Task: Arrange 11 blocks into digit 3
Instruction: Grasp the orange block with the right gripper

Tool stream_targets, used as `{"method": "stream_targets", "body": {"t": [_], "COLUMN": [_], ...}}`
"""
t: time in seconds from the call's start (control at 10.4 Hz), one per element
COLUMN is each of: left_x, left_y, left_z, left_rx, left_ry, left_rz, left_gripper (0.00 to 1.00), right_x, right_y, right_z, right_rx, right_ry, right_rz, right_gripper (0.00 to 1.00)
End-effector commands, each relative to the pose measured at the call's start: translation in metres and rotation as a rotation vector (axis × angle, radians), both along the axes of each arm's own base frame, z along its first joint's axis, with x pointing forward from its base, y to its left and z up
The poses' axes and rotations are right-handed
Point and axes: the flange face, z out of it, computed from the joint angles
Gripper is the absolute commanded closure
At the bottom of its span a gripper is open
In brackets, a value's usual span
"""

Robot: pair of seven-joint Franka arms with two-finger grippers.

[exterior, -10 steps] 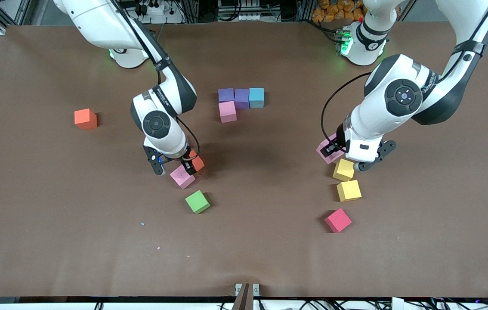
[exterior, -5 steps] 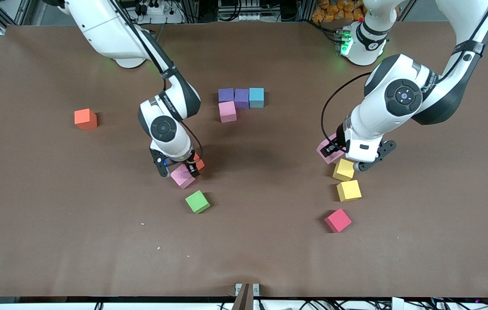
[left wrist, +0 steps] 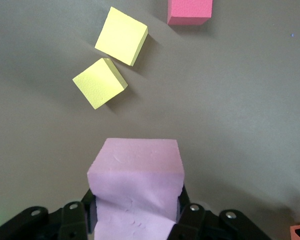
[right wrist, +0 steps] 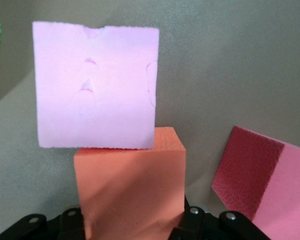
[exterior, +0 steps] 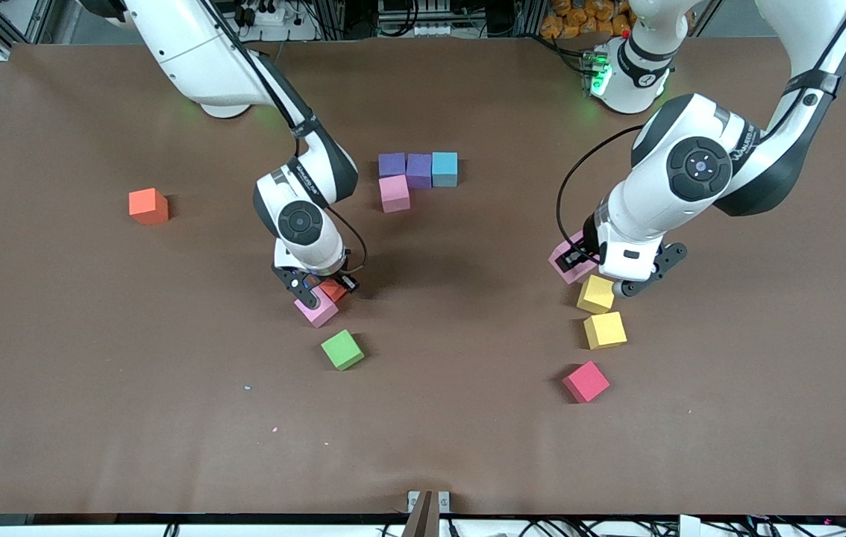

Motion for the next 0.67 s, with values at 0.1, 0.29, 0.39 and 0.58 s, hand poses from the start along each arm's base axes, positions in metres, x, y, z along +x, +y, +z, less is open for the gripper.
{"method": "stream_targets", "body": {"t": [0.1, 0.29, 0.39, 0.58], "left_x": [-0.002, 0.001, 0.001, 0.001], "left_y": [0.0, 0.0, 0.0, 0.001], "left_z": [0.007, 0.011, 0.012, 0.012], "left_rx": [-0.001, -0.008, -0.009, -0.01], "left_ry": [0.01, 0.002, 0.0, 0.002], "left_rz": [0.02, 0.024, 0.024, 0.024], "left_gripper": [0.82, 0.82, 0.82, 0.82], "right_x": [-0.008, -0.014, -0.021, -0.047], "right_y": [0.018, 0.051, 0.07, 0.105], "right_z": [0.007, 0.033, 0.043, 0.05], "right_rx": [-0.001, -0.015, -0.016, -0.013], "right_ry": [0.012, 0.065, 0.076, 0.069], "right_rz": [0.121, 0.282, 0.361, 0.599], "right_gripper": [1.0, 1.0, 1.0, 1.0]}}
